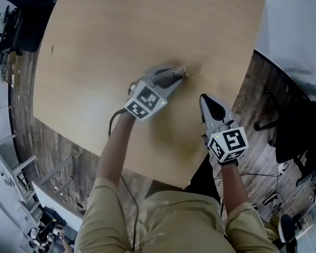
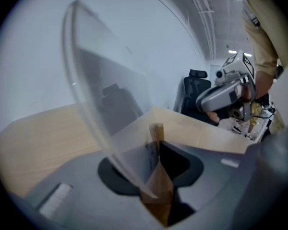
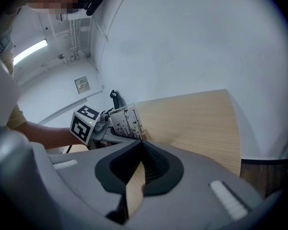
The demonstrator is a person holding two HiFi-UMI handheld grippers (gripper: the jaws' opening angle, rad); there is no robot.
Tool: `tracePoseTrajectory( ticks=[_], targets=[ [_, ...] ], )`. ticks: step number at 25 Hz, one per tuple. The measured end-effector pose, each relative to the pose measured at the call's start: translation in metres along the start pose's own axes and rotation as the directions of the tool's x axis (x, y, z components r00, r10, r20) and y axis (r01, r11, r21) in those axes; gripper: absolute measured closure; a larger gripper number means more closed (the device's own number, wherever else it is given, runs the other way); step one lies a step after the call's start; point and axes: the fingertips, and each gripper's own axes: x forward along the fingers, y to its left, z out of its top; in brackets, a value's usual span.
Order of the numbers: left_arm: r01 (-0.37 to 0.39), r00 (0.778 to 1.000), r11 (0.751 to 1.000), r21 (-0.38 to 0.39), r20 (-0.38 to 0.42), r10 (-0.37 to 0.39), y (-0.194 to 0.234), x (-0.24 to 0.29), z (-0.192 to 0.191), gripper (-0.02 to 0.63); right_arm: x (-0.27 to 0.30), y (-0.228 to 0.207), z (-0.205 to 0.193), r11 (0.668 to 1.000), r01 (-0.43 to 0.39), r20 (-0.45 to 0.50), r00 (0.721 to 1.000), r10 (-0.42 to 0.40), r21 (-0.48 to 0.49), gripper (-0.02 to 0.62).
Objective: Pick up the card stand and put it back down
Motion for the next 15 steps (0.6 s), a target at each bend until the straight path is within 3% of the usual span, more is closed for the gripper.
tracePoseTrajectory(
  ticks=[4, 15],
  targets=[
    [0.004, 1.0, 1.0, 0.008, -0.006, -0.004, -0.01, 0.004, 0.0, 0.533, -0.01, -0.001, 0.001, 1.0, 0.004, 0.013, 1.0, -0.004, -0.004, 0.591],
    [0.013, 0.999, 1.0, 0.008, -0.029, -0.012, -0.047, -0.009, 0.014, 0.551, -0.05, 0.011, 0.021, 0.999, 0.019, 0.057, 0.998, -0.016, -0.041, 0.591]
  ],
)
